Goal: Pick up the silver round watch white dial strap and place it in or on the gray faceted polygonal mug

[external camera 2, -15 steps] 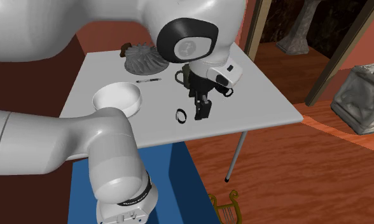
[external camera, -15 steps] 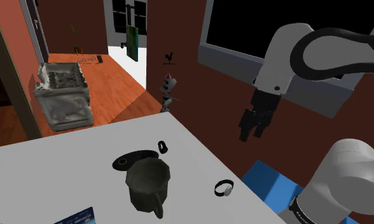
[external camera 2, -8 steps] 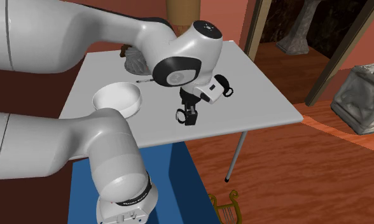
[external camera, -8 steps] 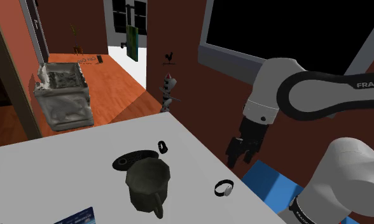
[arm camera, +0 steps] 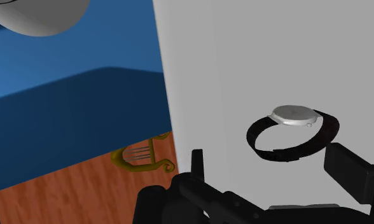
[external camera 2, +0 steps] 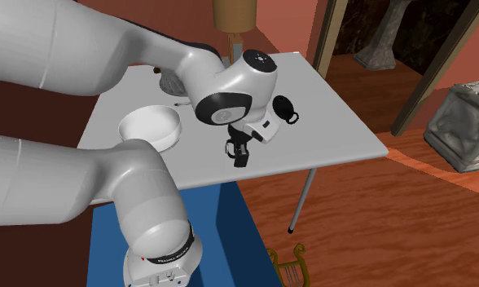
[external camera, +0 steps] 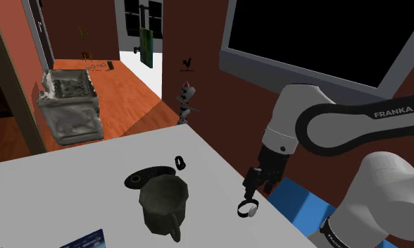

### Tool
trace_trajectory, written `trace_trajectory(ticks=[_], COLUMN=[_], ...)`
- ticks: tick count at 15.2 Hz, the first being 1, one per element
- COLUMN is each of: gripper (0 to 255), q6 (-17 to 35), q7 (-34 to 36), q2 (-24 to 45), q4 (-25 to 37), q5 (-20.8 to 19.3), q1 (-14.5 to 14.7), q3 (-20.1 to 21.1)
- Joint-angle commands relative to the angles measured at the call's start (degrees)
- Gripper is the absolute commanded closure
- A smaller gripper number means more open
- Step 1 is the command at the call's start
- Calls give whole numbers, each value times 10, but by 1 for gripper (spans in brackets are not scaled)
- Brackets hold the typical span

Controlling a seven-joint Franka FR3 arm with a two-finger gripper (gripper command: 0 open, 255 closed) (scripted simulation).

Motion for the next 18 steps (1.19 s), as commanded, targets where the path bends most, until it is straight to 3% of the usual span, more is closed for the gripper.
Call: trace_trajectory(ticks=[1, 8, 9, 18], gripper=[0, 0, 255, 255], q6=[16, 16, 16, 16], q7=[-2, -2, -2, -2], q2=[9, 9, 9, 9], q4=[-6, -6, -6, -6], q5=[8, 8, 8, 8], q1=[5, 5, 5, 5], q3=[4, 4, 4, 4])
